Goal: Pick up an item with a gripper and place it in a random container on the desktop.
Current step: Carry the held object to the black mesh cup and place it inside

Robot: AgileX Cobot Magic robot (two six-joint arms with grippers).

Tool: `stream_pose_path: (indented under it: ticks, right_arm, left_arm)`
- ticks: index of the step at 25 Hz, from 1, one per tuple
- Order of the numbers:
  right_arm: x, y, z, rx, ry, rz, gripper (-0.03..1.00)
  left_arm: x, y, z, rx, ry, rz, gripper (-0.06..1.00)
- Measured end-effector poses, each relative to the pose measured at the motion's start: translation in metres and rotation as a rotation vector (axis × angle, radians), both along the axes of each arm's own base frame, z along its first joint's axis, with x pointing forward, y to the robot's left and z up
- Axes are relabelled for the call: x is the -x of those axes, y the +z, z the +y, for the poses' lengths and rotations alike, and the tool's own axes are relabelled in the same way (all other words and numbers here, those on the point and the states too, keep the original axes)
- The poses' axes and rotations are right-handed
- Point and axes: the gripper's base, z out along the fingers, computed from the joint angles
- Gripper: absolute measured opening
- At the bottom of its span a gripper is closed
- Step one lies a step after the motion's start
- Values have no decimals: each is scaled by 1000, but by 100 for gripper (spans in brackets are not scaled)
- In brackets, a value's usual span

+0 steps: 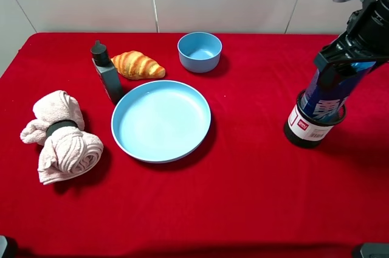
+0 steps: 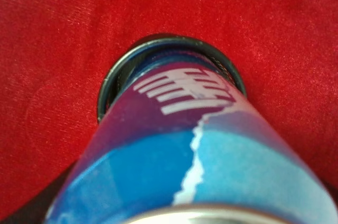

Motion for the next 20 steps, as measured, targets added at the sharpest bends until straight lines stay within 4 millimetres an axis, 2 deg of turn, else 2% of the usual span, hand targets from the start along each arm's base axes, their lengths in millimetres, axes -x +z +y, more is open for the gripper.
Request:
stream_pose_path:
  ticks: [12,20]
  right_arm:
    - [9,-30,-2,1,11,22,50]
    - [10,-35,-3,-2,14,11,50]
  left_arm:
    - [0,0,0,0,0,0,99]
    - [0,0,0,0,0,0,99]
